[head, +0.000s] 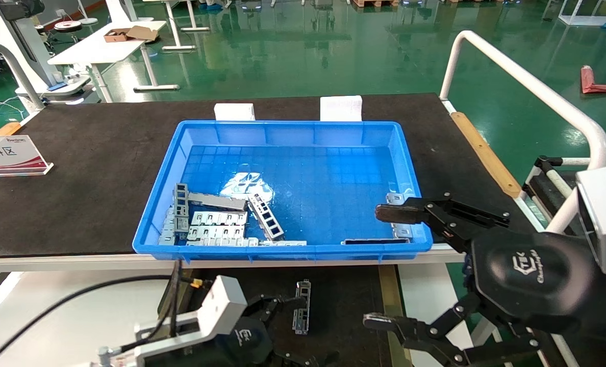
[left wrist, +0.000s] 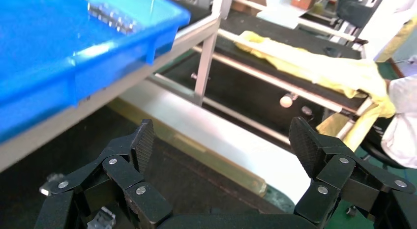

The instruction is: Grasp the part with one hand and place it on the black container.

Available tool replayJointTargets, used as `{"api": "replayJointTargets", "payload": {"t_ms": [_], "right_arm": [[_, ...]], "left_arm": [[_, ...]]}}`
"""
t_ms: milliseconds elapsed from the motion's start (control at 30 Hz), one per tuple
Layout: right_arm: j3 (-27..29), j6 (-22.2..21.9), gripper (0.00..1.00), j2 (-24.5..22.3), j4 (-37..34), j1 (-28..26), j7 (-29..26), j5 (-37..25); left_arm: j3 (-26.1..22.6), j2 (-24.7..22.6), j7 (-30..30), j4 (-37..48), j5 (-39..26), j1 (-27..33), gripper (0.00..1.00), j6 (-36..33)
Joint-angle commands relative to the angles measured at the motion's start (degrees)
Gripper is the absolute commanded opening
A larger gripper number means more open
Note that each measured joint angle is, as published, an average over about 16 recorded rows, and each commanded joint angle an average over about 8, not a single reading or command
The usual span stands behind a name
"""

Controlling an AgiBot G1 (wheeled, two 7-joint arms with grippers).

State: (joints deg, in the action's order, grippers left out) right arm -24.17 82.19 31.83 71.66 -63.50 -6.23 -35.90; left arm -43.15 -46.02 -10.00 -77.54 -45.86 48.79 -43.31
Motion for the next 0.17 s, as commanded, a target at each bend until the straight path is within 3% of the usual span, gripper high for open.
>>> {"api": "replayJointTargets", "payload": {"t_ms": [33, 167], "right_arm": [[0.00, 0.00, 1.00, 0.00, 0.00, 0.00, 0.00, 0.00], [0.00, 0.00, 1.00, 0.00, 0.00, 0.00, 0.00, 0.00]], "left_arm": [[0.97, 0.97, 0.91, -0.06, 1.15, 0.61, 1.00, -2.45], [1.55, 1.31, 1.50, -0.10, 1.86, 0.82, 1.00, -3.61]]}}
